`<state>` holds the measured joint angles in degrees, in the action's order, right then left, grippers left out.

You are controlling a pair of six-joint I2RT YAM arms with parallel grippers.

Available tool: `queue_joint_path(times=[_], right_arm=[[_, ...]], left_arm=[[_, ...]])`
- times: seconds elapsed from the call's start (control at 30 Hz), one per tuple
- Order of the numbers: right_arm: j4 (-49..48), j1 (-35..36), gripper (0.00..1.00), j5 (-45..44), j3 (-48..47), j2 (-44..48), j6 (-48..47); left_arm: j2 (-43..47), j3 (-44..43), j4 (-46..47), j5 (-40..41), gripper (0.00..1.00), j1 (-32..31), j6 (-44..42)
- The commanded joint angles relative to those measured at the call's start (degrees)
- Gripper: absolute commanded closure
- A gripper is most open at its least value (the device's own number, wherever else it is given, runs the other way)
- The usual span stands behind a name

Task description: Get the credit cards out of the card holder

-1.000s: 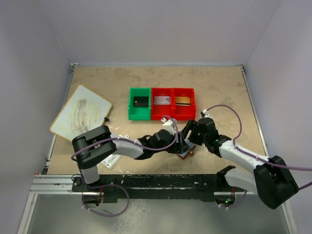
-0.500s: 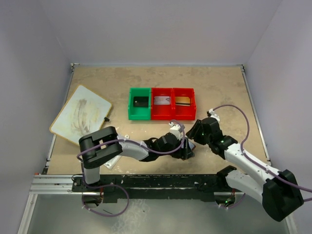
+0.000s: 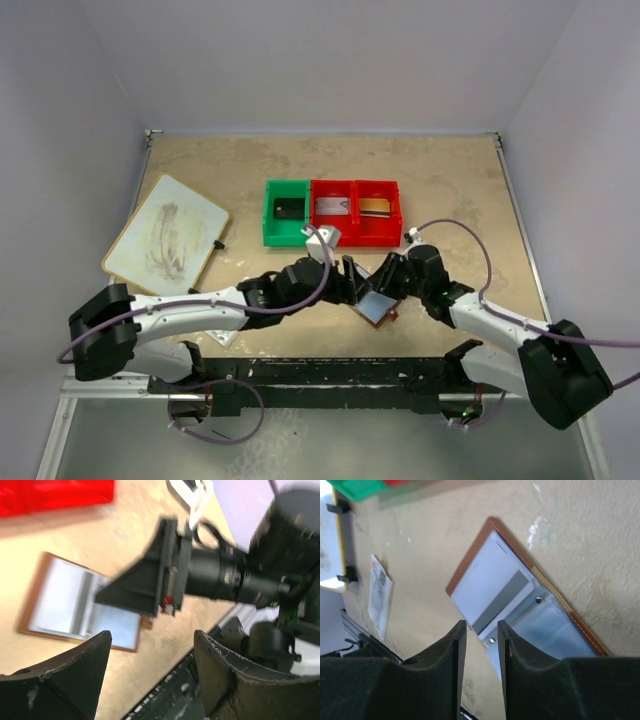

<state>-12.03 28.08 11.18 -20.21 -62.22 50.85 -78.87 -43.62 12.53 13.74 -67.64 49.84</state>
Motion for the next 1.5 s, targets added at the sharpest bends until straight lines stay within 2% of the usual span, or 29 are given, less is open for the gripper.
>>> queue_joint_path(times=[0.0,0.03,0.1,0.43,0.53,0.67,0.87,1.13,1.3,1.47], right_arm=[[-9.2,0.0,0.66,3.6,2.2,-3.7,1.4],[-9.6,0.0,0.65,3.0,2.5,-4.6,1.4],[-9.3,0.0,0.65,3.2,2.7,-6.8,1.5],[-5.5,0.0,0.64,-2.6,0.4,-10.3,2.0],[-7.7,-0.1,0.66,-1.9,1.6,-10.9,2.2],[-7.5,-0.1,0.67,-0.3,1.6,-7.7,1.3],[-5.7,-0.1,0.63,-2.5,1.2,-1.5,1.7],[-10.7,-0.1,0.66,-0.1,1.7,-13.2,2.7],[-15.8,-0.1,0.67,3.2,2.4,-17.1,0.1],[-16.6,0.0,0.68,8.0,-0.4,-19.1,-5.4]], left_arm=[[3.2,3.9,-10.4,4.4,0.35,7.9,-2.5],[3.2,4.8,-9.4,2.0,0.35,11.0,-2.5],[2.9,5.3,-8.6,0.2,0.35,12.8,-3.2],[-11.0,-3.8,-6.3,-5.9,0.33,13.0,-8.9],[-14.9,-6.0,-5.7,-6.9,0.35,13.0,-9.6],[-17.2,-7.2,-4.4,-7.5,0.38,12.9,-10.0],[-18.2,-8.0,-4.6,-7.2,0.39,12.9,-10.7],[-20.0,-9.9,-5.4,-8.8,0.39,12.9,-12.0],[-20.1,-7.8,-5.2,-10.3,0.48,12.5,-11.8],[-15.9,-2.9,-4.2,-7.8,0.58,9.8,-9.2]])
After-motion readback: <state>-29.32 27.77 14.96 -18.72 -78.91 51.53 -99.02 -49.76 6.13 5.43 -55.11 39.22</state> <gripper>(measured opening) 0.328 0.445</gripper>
